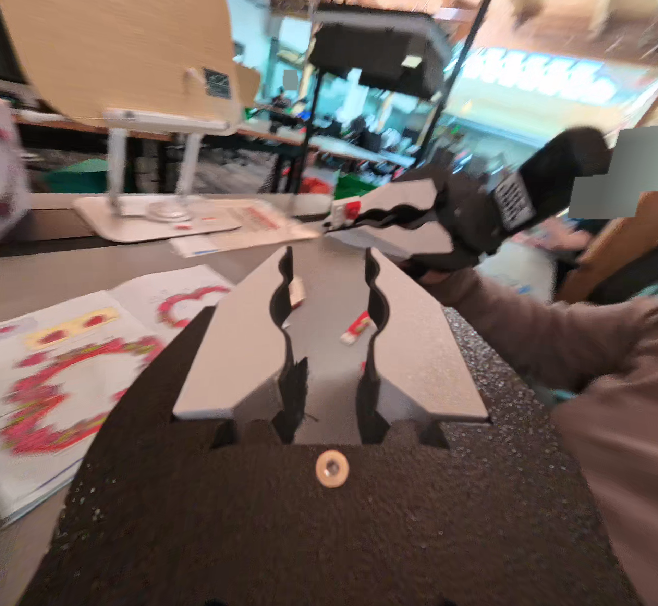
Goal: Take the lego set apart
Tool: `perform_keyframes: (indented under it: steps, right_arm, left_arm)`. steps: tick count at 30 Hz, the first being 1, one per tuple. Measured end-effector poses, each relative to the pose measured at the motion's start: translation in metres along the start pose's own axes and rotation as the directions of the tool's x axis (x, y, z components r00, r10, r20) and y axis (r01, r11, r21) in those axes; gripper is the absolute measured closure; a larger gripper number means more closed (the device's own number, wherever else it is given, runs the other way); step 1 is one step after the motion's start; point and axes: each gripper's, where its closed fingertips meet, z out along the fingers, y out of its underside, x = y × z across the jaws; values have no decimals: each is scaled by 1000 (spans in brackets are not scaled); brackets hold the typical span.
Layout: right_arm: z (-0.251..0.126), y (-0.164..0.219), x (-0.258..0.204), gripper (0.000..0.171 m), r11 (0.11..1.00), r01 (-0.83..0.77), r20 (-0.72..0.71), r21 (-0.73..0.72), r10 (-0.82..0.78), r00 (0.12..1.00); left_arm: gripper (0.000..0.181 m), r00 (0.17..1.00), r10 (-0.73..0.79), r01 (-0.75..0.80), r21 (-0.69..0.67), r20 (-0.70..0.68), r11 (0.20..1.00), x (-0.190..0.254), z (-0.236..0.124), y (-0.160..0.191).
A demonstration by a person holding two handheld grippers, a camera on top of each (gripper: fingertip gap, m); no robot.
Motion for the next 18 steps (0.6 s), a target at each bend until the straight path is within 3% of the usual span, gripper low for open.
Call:
perform_keyframes:
  steps: [2,8,18]
  right_arm:
    - [-5,-4,3,168,995,101,-87,-18,-103,991]
    - [-12,-13,-8,169,918,391,-170,-66,-397,902]
    - [-20,-15,-9,168,827,555,-218,-92,-561,799]
  left_arm:
    - [155,987,-84,91,45,-136,995,17,4,-5]
    - [173,986,-29,29,-2,-167,1000,35,20,4]
    - [173,977,-38,41,9,-209,999,41,21,6]
